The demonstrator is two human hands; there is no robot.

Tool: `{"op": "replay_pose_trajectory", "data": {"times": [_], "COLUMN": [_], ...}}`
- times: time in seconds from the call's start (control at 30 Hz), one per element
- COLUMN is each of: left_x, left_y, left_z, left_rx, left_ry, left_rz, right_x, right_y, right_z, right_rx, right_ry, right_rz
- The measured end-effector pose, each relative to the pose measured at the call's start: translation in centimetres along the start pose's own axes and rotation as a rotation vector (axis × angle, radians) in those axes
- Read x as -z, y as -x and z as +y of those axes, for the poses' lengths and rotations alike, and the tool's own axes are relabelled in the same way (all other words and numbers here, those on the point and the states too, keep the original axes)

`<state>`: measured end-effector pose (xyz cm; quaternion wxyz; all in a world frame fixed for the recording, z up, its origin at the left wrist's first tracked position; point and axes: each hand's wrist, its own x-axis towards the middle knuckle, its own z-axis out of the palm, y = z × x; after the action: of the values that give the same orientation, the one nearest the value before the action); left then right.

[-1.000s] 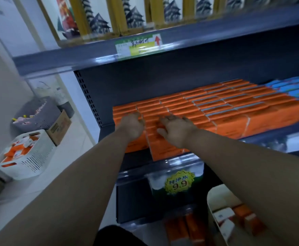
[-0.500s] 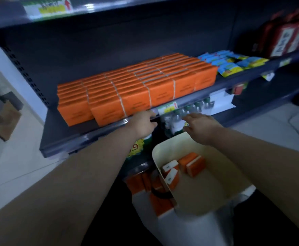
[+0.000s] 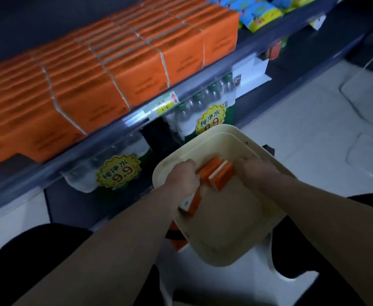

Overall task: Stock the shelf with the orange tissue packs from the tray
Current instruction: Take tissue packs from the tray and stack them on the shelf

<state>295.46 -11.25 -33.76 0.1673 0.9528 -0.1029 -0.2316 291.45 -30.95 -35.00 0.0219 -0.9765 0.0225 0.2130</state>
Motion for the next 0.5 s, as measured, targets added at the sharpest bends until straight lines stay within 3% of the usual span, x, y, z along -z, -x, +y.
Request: {"op": "replay_pose_trajectory", "data": {"times": [0.27,0.5], "left_x": [-5.3,-7.5], "left_y": [-5.0,-8.5], "left_z": [-1.4,-2.8], "left_rx": [0.089,0.158], "left_ry": [0.017,0.079], "left_rz": [-0.077,-0.094], "right_x": [-6.5,-10.0], "right_y": [-7.2,-12.5], "right_z": [0.3,-1.4], "right_rx": [0.018,0.27], "right_ry": [-0.093,-0.023], "right_rz": [-0.089,-0.04]}}
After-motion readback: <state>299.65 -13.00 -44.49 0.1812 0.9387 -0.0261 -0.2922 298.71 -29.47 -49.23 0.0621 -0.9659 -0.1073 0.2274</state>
